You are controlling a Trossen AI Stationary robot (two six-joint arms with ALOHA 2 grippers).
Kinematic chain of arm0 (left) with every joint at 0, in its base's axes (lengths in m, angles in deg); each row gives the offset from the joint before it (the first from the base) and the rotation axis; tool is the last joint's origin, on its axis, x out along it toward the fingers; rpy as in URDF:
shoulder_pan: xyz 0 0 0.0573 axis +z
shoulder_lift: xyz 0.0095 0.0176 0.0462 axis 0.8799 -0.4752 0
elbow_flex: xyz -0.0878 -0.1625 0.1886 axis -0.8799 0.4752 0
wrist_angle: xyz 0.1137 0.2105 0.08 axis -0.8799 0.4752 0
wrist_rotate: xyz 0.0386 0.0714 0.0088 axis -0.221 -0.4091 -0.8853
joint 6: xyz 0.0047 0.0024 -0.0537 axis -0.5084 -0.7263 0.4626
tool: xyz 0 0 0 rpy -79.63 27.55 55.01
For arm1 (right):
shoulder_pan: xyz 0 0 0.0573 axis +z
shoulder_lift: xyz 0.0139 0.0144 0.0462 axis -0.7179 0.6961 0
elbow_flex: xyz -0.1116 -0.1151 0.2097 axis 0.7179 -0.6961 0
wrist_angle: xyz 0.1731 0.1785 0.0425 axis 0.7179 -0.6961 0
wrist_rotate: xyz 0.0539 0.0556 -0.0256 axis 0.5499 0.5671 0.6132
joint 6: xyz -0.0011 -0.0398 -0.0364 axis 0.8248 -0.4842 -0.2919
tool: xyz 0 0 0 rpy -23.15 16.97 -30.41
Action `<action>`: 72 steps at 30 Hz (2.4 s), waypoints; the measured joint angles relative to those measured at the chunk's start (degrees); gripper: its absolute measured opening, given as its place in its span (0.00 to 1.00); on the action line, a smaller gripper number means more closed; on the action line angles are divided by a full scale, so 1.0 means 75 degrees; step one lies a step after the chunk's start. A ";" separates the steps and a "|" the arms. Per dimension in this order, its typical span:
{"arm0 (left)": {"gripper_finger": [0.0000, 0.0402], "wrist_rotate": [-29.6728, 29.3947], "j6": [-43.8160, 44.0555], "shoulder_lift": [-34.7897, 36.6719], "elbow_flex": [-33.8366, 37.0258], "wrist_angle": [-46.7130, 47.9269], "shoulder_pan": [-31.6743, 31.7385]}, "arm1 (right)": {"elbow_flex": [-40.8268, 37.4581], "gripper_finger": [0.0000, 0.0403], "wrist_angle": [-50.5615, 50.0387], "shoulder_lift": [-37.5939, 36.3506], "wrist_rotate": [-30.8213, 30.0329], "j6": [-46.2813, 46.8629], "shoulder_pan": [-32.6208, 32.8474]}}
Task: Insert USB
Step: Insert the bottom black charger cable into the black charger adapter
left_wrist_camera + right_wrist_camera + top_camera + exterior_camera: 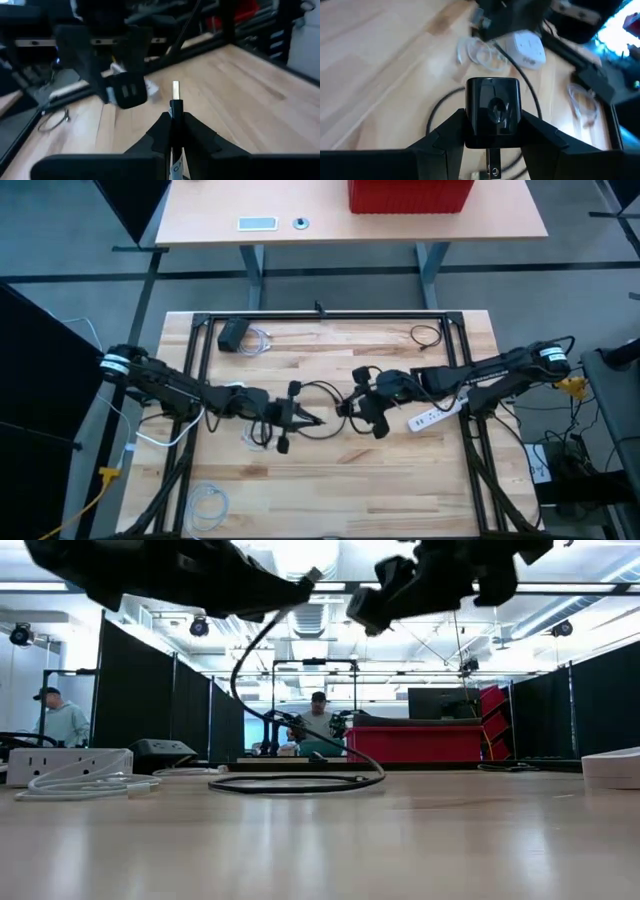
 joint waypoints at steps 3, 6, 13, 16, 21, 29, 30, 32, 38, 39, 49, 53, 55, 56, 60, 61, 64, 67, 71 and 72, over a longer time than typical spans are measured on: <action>0.06 0.0004 -0.0218 0.0002 0.0135 -0.0475 0.0006 | -0.0003 0.36 0.0164 -0.0009 -0.0006 -0.0243 0.0126; 0.06 -0.0040 -0.0103 -0.0070 0.0117 -0.0540 0.0089 | -0.0003 0.36 0.0189 -0.0043 -0.0009 -0.0350 0.0145; 0.06 -0.0725 0.0040 -0.0337 -0.0416 0.0379 0.0174 | -0.0012 0.36 0.0160 -0.0261 -0.0005 -0.0405 0.0055; 0.06 -0.1027 0.0047 -0.0463 -0.0649 0.1039 0.0172 | -0.0017 0.36 0.0157 -0.0285 0.0003 -0.0271 0.0042; 0.06 -0.1072 0.0057 -0.0551 -0.0770 0.1146 0.0166 | -0.0023 0.36 0.0143 -0.0192 0.0008 -0.0057 0.0036; 0.06 -0.2816 -0.1122 -0.0551 -0.0767 0.1216 -0.0203 | -0.0026 0.36 -0.0236 -0.0102 0.0263 0.1134 -0.0173; 0.06 -0.3483 -0.1812 -0.0553 -0.0765 0.1280 -0.0330 | -0.0026 0.36 -0.0260 -0.0102 0.0532 0.1710 -0.0329; 0.06 -0.4401 -0.3636 -0.0638 -0.0764 0.1243 -0.0498 | -0.0026 0.36 -0.0344 -0.0074 0.1680 0.3036 -0.0835; 0.06 -0.4645 -0.7369 -0.0838 -0.0758 0.0480 -0.0520 | -0.0117 0.36 -0.0393 0.0086 0.4738 0.6388 -0.2114; 0.06 -0.4664 -0.7639 -0.0879 -0.0758 0.0268 -0.0512 | -0.0117 0.36 -0.0343 0.0079 0.4976 0.6701 -0.2221; 0.06 -0.5124 -1.0752 -0.2014 -0.1370 -0.2190 -0.0530 | -0.0122 0.36 0.0917 0.0119 0.5589 0.9046 -0.2443; 0.06 -0.5254 -1.1532 -0.2372 -0.1453 -0.3361 -0.0555 | -0.0124 0.36 0.1072 0.0073 0.5776 0.9561 -0.2443; 0.06 -0.5270 -1.1810 -0.2428 -0.1417 -0.3776 -0.0616 | -0.0114 0.36 0.1105 0.0073 0.5773 0.9653 -0.2440; 0.06 -0.5276 -1.1895 -0.2428 -0.1417 -0.3835 -0.0640 | -0.0110 0.36 0.1151 0.0072 0.5773 0.9677 -0.2440; 0.06 -0.5334 -1.1985 -0.2406 -0.1426 -0.3864 -0.0696 | -0.0111 0.36 0.1479 0.0073 0.5785 0.9881 -0.2439; 0.06 -0.5334 -1.1990 -0.2402 -0.1427 -0.3904 -0.0697 | -0.0111 0.36 0.1544 0.0073 0.5786 0.9926 -0.2438; 0.06 -0.5326 -1.2003 -0.2399 -0.1429 -0.4089 -0.0702 | -0.0111 0.36 0.1654 0.0073 0.5768 0.9968 -0.2440; 0.06 -0.5321 -1.2052 -0.2411 -0.1434 -0.4133 -0.0705 | -0.0114 0.36 0.1892 0.0073 0.5766 1.0009 -0.2437; 0.06 -0.5323 -1.2075 -0.2488 -0.1446 -0.4184 -0.0727 | -0.0099 0.36 0.1989 0.0085 0.5860 1.0085 -0.2446; 0.06 -0.5342 -1.2120 -0.2498 -0.1446 -0.4168 -0.0744 | -0.0099 0.36 0.1975 0.0091 0.5907 1.0108 -0.2449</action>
